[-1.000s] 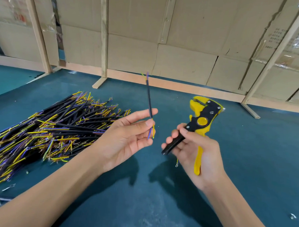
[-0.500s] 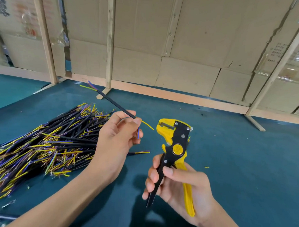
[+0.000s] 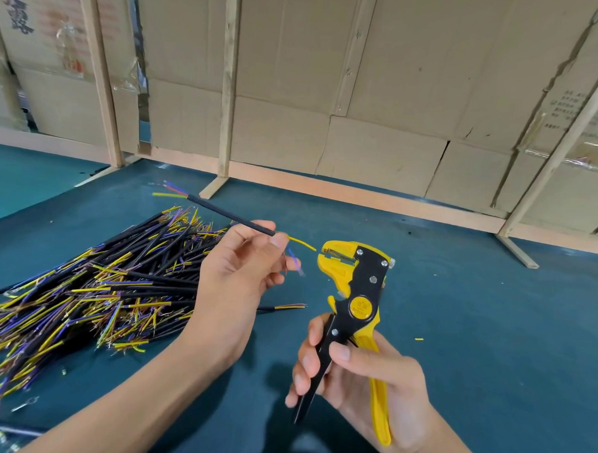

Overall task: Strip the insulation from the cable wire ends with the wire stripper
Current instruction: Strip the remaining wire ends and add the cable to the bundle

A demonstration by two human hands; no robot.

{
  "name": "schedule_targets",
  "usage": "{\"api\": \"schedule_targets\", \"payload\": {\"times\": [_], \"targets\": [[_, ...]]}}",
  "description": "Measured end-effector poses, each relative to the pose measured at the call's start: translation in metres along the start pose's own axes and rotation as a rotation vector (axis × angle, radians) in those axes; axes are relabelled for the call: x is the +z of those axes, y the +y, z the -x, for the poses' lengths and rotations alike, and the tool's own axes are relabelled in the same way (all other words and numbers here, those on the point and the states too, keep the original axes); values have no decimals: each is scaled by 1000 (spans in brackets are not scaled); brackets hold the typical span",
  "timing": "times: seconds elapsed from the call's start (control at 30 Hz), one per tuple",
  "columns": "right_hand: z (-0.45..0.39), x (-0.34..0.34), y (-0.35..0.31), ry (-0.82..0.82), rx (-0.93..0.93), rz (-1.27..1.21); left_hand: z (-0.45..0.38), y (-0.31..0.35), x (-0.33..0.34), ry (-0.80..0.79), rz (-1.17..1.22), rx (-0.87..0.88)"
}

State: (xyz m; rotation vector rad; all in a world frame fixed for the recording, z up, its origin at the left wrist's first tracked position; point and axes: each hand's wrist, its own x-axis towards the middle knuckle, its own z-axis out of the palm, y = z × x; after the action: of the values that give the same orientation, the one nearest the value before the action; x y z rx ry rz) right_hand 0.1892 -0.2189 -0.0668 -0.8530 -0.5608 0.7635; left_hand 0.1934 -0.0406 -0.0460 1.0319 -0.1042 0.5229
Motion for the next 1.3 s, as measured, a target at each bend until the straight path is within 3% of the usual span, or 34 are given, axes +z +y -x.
{"api": "schedule_targets", "payload": {"times": [0.4,0.77,1.3], "targets": [[0,4,1,-10,4,-19,3,-2,1,5,14,29],[1,3,1,-20,10,-7,6,-4,0,-30,-229,196],[0,1,1,-33,17,10,15,-1,8,-53,-226,254]]}}
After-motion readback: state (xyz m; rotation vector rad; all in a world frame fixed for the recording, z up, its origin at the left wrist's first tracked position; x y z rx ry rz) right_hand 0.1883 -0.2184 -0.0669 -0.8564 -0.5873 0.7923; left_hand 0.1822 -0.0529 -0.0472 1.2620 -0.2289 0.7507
